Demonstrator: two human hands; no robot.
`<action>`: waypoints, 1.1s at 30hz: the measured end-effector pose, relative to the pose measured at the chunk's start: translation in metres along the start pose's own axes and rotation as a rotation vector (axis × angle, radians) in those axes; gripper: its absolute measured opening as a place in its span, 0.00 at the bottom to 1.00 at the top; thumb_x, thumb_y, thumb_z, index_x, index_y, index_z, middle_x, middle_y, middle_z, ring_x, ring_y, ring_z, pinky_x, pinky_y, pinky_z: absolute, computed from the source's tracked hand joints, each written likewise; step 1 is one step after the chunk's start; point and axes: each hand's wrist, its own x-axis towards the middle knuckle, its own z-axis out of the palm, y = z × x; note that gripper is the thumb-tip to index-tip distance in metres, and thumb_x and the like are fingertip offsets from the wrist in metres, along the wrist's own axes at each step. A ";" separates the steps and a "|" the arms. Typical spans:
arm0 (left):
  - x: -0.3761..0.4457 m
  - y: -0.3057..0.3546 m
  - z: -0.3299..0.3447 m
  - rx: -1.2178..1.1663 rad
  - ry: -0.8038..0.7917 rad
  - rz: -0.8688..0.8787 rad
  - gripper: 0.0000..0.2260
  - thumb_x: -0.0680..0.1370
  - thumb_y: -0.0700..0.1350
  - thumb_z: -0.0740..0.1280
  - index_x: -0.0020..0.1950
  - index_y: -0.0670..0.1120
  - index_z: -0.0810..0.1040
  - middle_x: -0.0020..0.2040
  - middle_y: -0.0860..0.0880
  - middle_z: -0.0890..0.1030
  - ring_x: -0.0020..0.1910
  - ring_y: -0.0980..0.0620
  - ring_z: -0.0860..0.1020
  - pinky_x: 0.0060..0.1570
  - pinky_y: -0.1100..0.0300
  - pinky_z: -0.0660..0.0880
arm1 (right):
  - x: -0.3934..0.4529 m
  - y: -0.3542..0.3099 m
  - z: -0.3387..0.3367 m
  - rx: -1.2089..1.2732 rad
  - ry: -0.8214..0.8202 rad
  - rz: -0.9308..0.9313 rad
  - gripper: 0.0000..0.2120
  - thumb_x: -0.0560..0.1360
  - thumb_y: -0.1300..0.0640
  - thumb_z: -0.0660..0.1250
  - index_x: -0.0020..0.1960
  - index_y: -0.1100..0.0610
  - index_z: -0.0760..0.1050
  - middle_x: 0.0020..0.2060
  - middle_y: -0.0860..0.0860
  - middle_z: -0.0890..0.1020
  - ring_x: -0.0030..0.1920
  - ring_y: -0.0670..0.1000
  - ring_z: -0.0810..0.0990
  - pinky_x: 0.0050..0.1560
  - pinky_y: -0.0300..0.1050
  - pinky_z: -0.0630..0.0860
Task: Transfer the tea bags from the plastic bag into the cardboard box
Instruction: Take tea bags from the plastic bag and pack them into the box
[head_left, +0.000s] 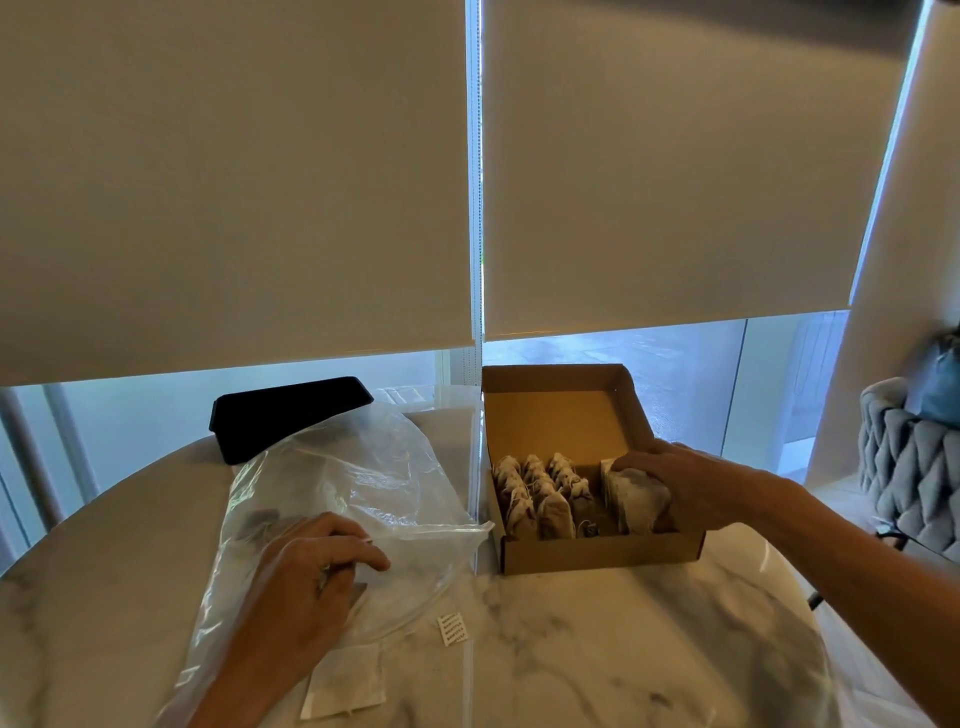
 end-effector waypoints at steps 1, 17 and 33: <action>0.000 0.000 0.000 -0.004 0.001 0.002 0.17 0.68 0.35 0.64 0.33 0.57 0.83 0.40 0.60 0.80 0.48 0.68 0.74 0.46 0.81 0.65 | 0.001 -0.001 0.000 0.002 -0.009 -0.006 0.34 0.72 0.49 0.71 0.72 0.44 0.58 0.68 0.47 0.66 0.66 0.51 0.67 0.65 0.44 0.69; -0.001 -0.007 0.000 0.025 -0.018 -0.041 0.18 0.70 0.35 0.68 0.33 0.59 0.82 0.40 0.63 0.79 0.48 0.67 0.74 0.43 0.74 0.69 | -0.015 -0.013 -0.023 0.435 0.158 0.082 0.33 0.64 0.53 0.79 0.63 0.37 0.69 0.53 0.42 0.69 0.52 0.46 0.71 0.44 0.34 0.72; -0.070 -0.034 -0.035 0.256 0.082 -0.249 0.14 0.68 0.45 0.62 0.45 0.59 0.83 0.48 0.64 0.77 0.46 0.59 0.74 0.48 0.57 0.74 | -0.001 -0.205 0.003 0.477 0.222 -0.400 0.08 0.72 0.40 0.66 0.50 0.37 0.79 0.68 0.35 0.60 0.70 0.41 0.52 0.72 0.49 0.51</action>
